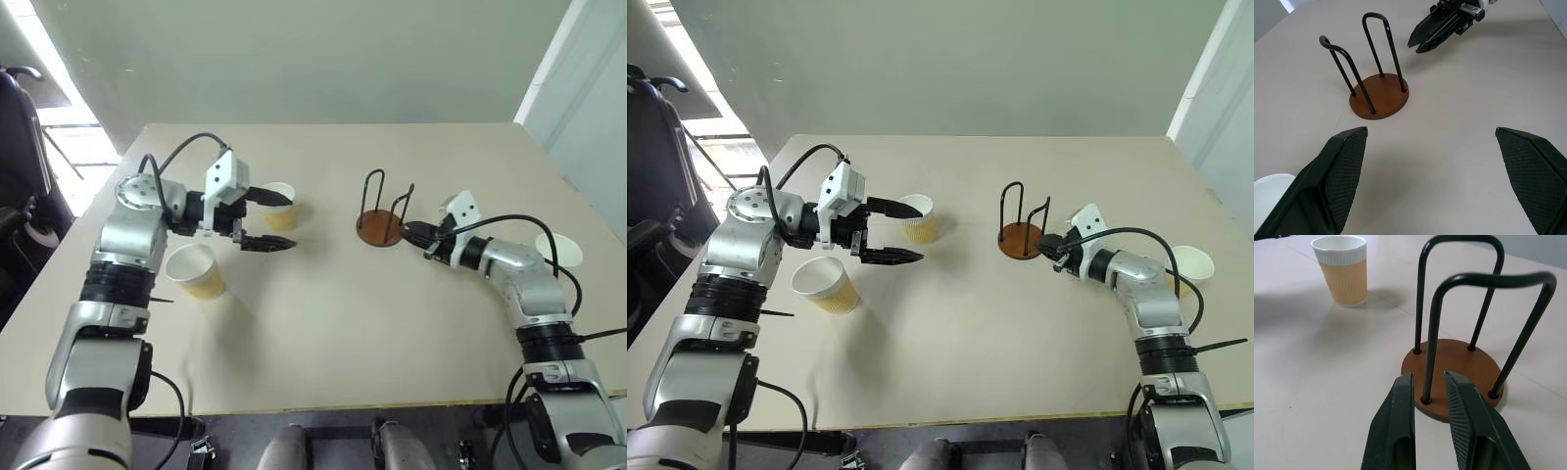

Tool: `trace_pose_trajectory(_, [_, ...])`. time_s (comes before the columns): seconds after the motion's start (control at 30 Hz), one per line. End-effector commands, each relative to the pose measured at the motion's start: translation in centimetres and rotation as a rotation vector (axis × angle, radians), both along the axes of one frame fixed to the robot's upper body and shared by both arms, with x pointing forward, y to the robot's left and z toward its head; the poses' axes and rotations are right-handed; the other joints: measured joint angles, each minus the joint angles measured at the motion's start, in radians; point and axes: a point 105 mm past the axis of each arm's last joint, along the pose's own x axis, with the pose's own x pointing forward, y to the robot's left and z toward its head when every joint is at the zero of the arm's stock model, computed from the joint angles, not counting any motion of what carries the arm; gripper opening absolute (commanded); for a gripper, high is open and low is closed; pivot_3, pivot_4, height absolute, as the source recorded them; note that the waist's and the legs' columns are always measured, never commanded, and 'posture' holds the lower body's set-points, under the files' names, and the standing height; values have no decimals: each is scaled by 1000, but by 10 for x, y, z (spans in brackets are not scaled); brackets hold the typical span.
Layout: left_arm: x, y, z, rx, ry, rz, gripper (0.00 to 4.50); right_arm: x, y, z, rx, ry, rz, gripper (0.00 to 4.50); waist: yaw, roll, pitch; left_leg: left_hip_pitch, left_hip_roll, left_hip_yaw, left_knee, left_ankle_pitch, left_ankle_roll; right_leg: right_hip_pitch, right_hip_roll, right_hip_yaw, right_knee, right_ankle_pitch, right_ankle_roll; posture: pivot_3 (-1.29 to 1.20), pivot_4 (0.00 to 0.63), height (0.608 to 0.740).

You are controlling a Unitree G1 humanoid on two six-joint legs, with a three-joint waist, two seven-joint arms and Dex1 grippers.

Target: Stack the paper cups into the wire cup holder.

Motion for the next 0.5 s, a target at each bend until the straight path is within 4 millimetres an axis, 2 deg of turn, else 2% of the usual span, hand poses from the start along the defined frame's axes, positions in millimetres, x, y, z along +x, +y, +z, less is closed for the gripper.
trace_pose_trajectory(0.03, [-1, 5, 11, -12, -50, 14, 4483, 7, 3, 13, -1, -62, -8, 918, 0, 0, 0, 0, 0, 0, 0, 0, 0, 0, 0, 0, 0, 0, 0, 0, 150, 740])
trace_pose_trajectory(0.5, [0, 6, 13, -5, -58, 18, 4483, 24, 18, 14, -26, -92, 14, 918, 0, 0, 0, -1, 0, 0, 0, 0, 0, -1, 0, 0, 0, 0, 0, 0, 150, 740])
